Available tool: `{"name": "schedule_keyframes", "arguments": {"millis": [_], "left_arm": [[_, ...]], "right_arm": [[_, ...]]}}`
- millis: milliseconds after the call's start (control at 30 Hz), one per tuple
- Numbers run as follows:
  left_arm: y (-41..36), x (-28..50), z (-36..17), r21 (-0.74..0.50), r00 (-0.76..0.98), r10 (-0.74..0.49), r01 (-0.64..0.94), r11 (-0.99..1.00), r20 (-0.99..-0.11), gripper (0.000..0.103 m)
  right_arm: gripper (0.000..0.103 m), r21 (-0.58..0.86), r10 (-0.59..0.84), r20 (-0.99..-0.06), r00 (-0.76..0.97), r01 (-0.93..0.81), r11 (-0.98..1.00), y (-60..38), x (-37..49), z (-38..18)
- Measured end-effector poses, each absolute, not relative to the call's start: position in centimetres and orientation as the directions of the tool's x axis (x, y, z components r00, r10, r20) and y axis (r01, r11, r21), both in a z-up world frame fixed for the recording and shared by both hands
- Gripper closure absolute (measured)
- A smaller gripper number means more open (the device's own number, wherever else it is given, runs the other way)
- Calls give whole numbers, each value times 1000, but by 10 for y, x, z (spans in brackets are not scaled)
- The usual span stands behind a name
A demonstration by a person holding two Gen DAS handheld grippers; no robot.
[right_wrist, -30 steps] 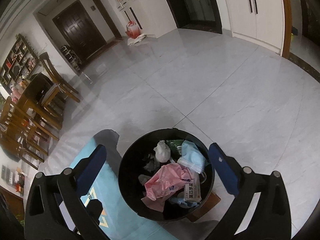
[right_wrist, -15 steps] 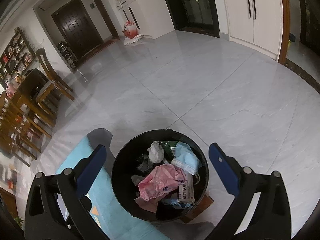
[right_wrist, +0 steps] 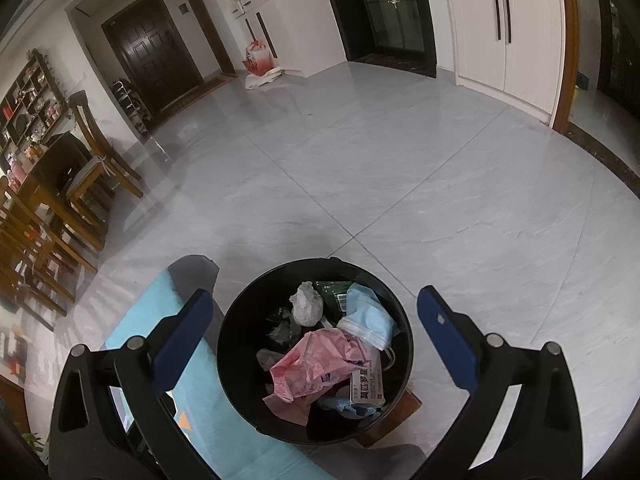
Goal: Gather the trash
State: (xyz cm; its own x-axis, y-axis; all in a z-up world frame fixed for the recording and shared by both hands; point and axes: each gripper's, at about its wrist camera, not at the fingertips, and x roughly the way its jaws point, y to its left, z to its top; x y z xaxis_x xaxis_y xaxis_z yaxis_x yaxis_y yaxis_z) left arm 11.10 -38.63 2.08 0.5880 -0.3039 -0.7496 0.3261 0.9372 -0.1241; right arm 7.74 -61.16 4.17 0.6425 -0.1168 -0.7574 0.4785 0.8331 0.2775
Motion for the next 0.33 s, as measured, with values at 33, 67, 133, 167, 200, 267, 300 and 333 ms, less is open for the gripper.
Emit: {"name": "schedule_keyframes", "arguments": {"millis": [33,67,133,167,200,267,300,333], "left_arm": [[-387,111,21,-124,588,-304,327,937,-750,3],[-387,111,21,-122,588,-303,327,937,-750,3],[-387,111,21,-122,589,-303,326,937,-749,3],[-387,111,21,-123,590,-303,325,938,-749,3],[-386,110,21,-123,590,-302,324,938,-749,3],[-386,110,20,-122,588,-302,326,937,-750,3],[-386,110,20,-121,587,-302,328,937,-751,3],[-386,109,20,-120,588,-302,328,937,-750,3]], "right_arm": [[3,275,-119,-758,641,479,834,-611,78,42],[3,273,-120,-759,640,480,834,-611,78,42],[3,270,-123,-759,640,480,835,-611,77,41],[3,269,-123,-759,639,480,835,-611,78,41],[3,268,-124,-759,639,480,835,-611,78,41],[3,266,-125,-760,638,481,835,-610,77,42],[3,265,-127,-760,637,482,835,-611,77,41],[3,264,-127,-761,637,483,835,-611,77,41]]}}
